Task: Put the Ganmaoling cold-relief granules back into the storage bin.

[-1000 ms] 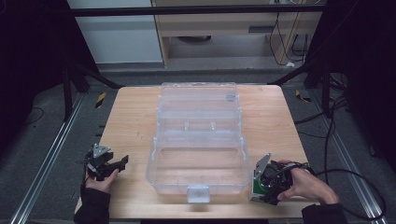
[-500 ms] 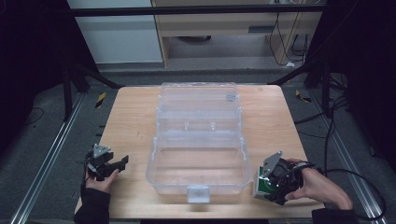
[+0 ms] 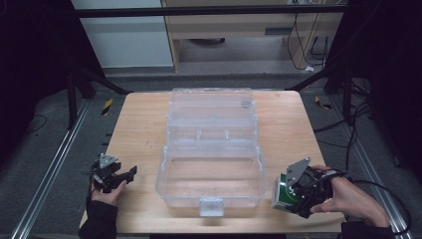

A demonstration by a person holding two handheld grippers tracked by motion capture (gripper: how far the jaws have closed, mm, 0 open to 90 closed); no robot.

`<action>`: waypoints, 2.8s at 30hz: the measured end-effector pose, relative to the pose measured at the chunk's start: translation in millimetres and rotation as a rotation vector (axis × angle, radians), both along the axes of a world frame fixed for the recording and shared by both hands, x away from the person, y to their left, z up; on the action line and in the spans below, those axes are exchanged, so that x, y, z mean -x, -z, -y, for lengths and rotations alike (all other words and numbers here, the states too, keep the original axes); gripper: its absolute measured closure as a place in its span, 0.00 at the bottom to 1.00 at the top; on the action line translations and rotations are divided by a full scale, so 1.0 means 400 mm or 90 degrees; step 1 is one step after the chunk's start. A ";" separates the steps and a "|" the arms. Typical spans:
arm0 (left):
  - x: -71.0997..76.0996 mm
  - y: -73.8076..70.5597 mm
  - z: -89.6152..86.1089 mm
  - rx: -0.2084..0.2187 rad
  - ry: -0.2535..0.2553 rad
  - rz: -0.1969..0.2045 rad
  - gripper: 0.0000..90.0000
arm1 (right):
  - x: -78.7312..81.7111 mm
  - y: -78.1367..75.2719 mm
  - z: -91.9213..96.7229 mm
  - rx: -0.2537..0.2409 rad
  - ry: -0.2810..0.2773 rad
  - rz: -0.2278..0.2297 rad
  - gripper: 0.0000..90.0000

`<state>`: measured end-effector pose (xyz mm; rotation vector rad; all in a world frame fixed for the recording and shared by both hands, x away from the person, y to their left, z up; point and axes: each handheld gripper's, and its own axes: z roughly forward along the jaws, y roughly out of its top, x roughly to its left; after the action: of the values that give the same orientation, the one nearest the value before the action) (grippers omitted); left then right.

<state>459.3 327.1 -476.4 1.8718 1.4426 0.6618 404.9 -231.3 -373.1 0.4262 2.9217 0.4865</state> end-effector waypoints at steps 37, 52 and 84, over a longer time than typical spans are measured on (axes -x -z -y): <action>0.000 -0.001 -0.002 0.003 -0.001 0.001 0.37 | -0.066 -0.157 -0.134 -0.017 -0.045 0.035 0.17; 0.000 0.000 -0.003 0.003 -0.002 0.000 0.37 | -0.117 -0.160 -0.205 -0.034 -0.058 0.035 0.17; 0.002 -0.005 -0.003 0.002 -0.005 0.009 0.37 | -0.138 -0.028 -0.269 -0.014 -0.080 0.005 0.17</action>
<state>458.4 328.5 -474.3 1.8557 1.4432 0.6740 460.0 -123.8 -362.1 0.2438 2.9496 0.5366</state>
